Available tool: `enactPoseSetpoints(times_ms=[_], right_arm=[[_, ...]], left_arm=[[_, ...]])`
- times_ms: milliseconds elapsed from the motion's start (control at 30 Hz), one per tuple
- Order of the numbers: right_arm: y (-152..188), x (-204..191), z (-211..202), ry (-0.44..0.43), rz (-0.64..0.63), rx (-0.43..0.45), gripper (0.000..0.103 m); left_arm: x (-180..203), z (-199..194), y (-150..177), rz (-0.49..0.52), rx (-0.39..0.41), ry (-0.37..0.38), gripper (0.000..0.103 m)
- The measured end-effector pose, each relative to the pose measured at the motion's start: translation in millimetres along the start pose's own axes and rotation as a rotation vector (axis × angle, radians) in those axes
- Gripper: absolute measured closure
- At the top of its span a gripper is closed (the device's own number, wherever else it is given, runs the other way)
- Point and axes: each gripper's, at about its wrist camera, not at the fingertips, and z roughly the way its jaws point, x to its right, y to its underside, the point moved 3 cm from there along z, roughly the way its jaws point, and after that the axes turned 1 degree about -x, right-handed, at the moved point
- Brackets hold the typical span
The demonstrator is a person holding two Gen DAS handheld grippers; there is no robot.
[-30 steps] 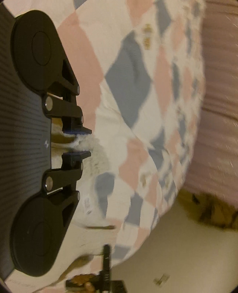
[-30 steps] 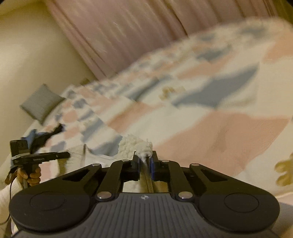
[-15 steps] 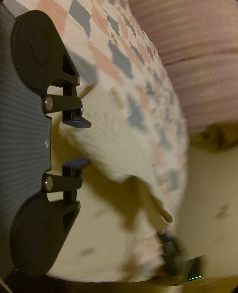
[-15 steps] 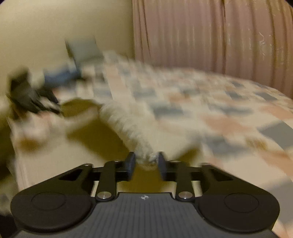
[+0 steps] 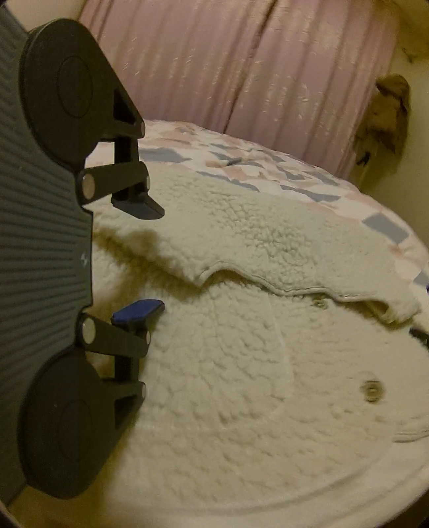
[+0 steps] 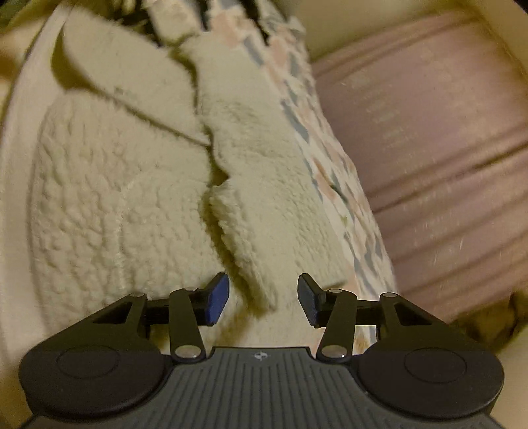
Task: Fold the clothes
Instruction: 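Grasp the vest front edge with the left gripper while the right gripper grasps the hem, then fold the held vest edges over onto the vest body with both grippers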
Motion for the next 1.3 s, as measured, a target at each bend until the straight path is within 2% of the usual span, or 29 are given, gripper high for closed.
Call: enactPoseSetpoints(times_ms=[67, 100, 133, 167, 200, 233, 267, 367, 500, 633, 800, 1000, 1100, 1133, 1167, 1233, 1300], right_arm=[[-2.5, 2.9, 11.4, 0.009, -0.018, 0.005, 0.058], [-3.8, 5.1, 16.5, 0.009, -0.023, 0.005, 0.065], [-4.5, 6.3, 21.0, -0.008, -0.032, 0.0, 0.074], [-3.6, 7.8, 23.9, -0.024, -0.045, -0.009, 0.098], [-2.3, 9.2, 25.0, -0.027, -0.059, -0.012, 0.096], [-0.7, 11.0, 22.9, -0.019, -0.073, -0.006, 0.096], [0.5, 13.8, 19.2, -0.002, -0.076, 0.0, 0.097], [3.2, 27.0, -10.0, 0.046, -0.024, 0.017, 0.097], [7.9, 28.5, -58.6, 0.049, 0.039, 0.034, 0.097], [16.5, -6.1, -86.9, 0.006, 0.046, 0.001, 0.097], [13.3, -40.7, -103.7, -0.021, 0.075, -0.011, 0.097], [10.2, -41.3, -111.8, 0.004, 0.109, -0.017, 0.097], [12.8, -47.6, -105.6, -0.021, 0.107, -0.058, 0.096], [13.5, -52.0, -101.0, -0.03, 0.099, -0.081, 0.093], [14.5, -56.4, -99.5, -0.036, 0.085, -0.103, 0.084], [15.4, -61.6, -105.6, -0.043, 0.083, -0.126, 0.076], [17.3, -55.5, -118.8, -0.055, 0.145, -0.122, 0.072]], left_arm=[[-0.4, 13.1, 1.7, 0.062, -0.023, -0.028, 0.052], [-0.9, 18.6, 2.5, 0.093, -0.029, -0.027, 0.052], [-1.8, 21.3, 2.0, 0.108, -0.03, -0.016, 0.057], [-1.5, 23.4, 1.3, 0.118, -0.03, 0.003, 0.062], [-0.2, 24.5, 1.9, 0.14, -0.036, 0.007, 0.081], [1.2, 25.6, 2.6, 0.163, -0.041, 0.011, 0.091], [1.4, 24.6, 5.0, 0.176, -0.047, -0.017, 0.092], [-8.9, -0.4, 7.8, 0.088, -0.009, -0.071, 0.092], [-3.1, -50.9, 4.7, 0.018, 0.041, -0.076, 0.091], [32.9, -84.1, 4.8, 0.016, 0.047, -0.059, 0.089], [64.9, -95.7, -0.8, 0.028, -0.007, -0.076, 0.089], [59.8, -107.5, -5.7, -0.029, -0.013, -0.102, 0.089], [71.0, -103.6, -6.1, -0.049, -0.027, -0.055, 0.086], [76.9, -105.1, -6.5, -0.054, -0.026, -0.032, 0.085], [83.2, -107.2, -6.3, -0.05, -0.023, -0.012, 0.085], [88.9, -116.0, -3.4, -0.055, -0.014, -0.007, 0.082], [72.2, -130.5, 3.8, -0.175, -0.001, 0.042, 0.081]])
